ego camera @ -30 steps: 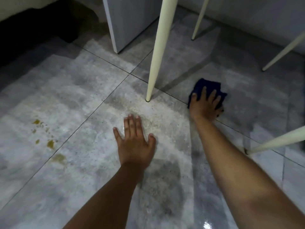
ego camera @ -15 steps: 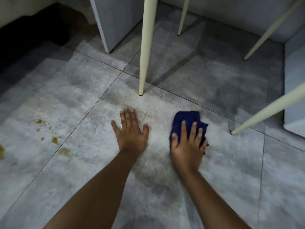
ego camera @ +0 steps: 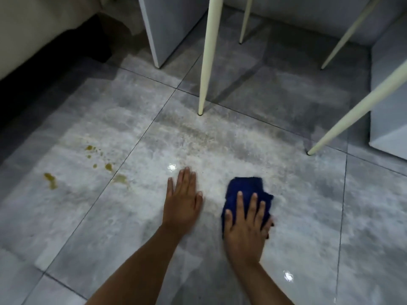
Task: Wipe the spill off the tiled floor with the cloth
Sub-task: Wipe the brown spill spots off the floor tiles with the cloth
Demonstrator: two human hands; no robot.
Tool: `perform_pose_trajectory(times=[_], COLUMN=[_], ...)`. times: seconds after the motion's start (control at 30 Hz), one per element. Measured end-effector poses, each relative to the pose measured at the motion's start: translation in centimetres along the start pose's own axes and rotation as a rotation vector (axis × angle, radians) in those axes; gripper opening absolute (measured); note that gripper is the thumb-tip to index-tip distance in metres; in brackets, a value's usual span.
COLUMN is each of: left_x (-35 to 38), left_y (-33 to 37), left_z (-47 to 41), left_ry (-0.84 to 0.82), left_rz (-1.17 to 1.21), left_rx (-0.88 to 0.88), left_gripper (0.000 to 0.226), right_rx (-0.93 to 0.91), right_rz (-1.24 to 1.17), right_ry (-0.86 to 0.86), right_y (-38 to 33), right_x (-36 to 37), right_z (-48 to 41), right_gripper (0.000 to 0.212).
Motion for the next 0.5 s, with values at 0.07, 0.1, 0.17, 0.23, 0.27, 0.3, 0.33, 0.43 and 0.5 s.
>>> perform_pose_trajectory(times=[0.07, 0.1, 0.17, 0.23, 0.27, 0.3, 0.33, 0.43, 0.5], left_x=[0.1, 0.0, -0.4, -0.4, -0.4, -0.2, 0.0, 0.9, 1.5], left_y=[-0.2, -0.3, -0.5, -0.4, -0.3, -0.3, -0.4, -1.1, -0.9], left_z=[1.5, 1.6, 1.1, 0.8, 0.7, 0.6, 0.5, 1.6, 2.9], left_ry=[0.007, 0.023, 0.066, 0.076, 0.074, 0.07, 0.065, 0.059, 0.041], left_rz=[0.002, 0.007, 0.004, 0.013, 0.02, 0.023, 0.024, 0.032, 0.046], left_rx=[-0.004, 0.001, 0.005, 0.007, 0.017, 0.027, 0.03, -0.009, 0.001], left_gripper=[0.061, 0.061, 0.062, 0.063, 0.063, 0.063, 0.063, 0.063, 0.062], right_rx=[-0.134, -0.169, -0.114, 0.049, 0.111, 0.119, 0.084, -0.143, -0.149], right_rz=[0.061, 0.088, 0.083, 0.005, -0.004, -0.009, -0.007, 0.09, 0.143], right_ry=[-0.011, -0.021, -0.025, 0.015, 0.044, 0.077, 0.074, -0.034, -0.106], right_y=[-1.0, -0.9, 0.1, 1.0, 0.9, 0.4, -0.2, -1.3, -0.6], right_x=[-0.4, -1.0, -2.3, -2.1, -1.5, -0.8, -0.1, 0.6, -0.4], right_z=[-0.8, -2.3, -5.1, -4.6, -3.2, -1.4, 0.3, 0.1, -2.4], right_gripper=[0.061, 0.061, 0.06, 0.059, 0.059, 0.058, 0.059, 0.062, 0.061])
Point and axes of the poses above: each hand's wrist, its own z-axis away from the middle knuckle, its own x-axis out of the palm, y = z × x, the point moved 3 cm from there along -z, towards the middle knuckle, and after that the axes turned 7 degrees about -y, right-handed, at the moved point
